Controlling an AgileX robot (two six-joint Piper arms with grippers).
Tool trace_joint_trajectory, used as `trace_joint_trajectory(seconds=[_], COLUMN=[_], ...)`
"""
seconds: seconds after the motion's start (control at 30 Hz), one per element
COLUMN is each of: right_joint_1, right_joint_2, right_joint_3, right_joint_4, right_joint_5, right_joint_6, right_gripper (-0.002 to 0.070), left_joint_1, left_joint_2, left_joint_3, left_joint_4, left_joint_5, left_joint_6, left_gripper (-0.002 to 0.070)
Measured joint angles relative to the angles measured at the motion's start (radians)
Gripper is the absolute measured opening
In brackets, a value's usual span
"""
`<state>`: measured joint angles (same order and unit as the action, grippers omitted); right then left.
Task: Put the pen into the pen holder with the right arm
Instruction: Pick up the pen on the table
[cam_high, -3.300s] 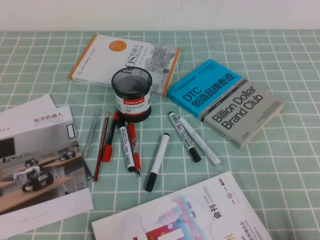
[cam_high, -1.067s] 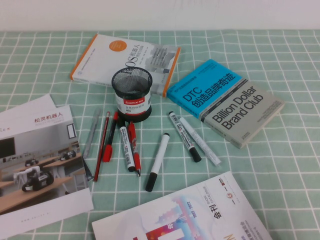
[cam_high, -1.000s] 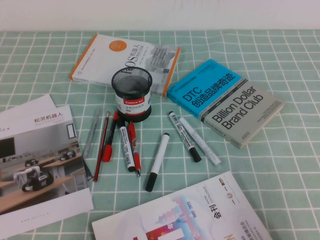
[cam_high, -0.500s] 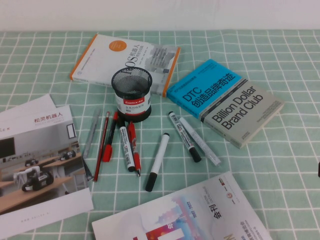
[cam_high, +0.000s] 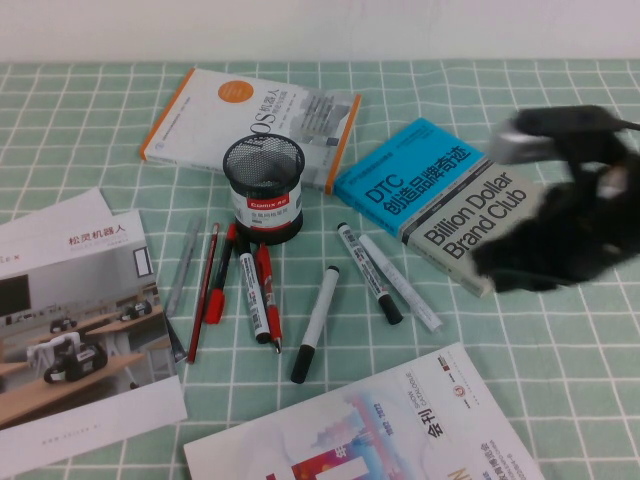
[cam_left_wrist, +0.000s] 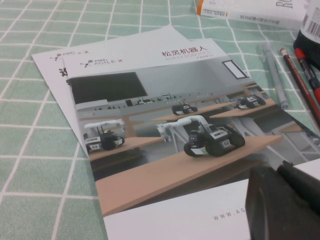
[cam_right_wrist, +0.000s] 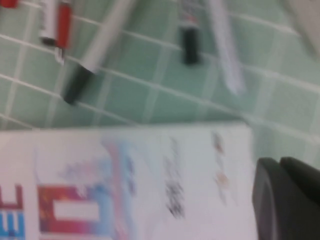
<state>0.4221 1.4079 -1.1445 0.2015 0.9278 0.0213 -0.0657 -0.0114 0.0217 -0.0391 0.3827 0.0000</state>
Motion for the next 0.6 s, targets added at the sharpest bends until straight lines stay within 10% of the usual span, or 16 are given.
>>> trace_joint_trajectory(seconds=[0.6], right_joint_1=[0.113], right_joint_2=[0.671], right_joint_3=[-0.669], right_joint_4=[-0.133], right_joint_5=[0.211], right_joint_6=[0.01], right_gripper=[0.022], left_joint_1=[0.0], left_joint_2=[0.0], left_joint_3=[0.0], left_joint_4=[0.0], left_joint_5=[0.0], left_joint_6=[0.0], left_gripper=[-0.0006])
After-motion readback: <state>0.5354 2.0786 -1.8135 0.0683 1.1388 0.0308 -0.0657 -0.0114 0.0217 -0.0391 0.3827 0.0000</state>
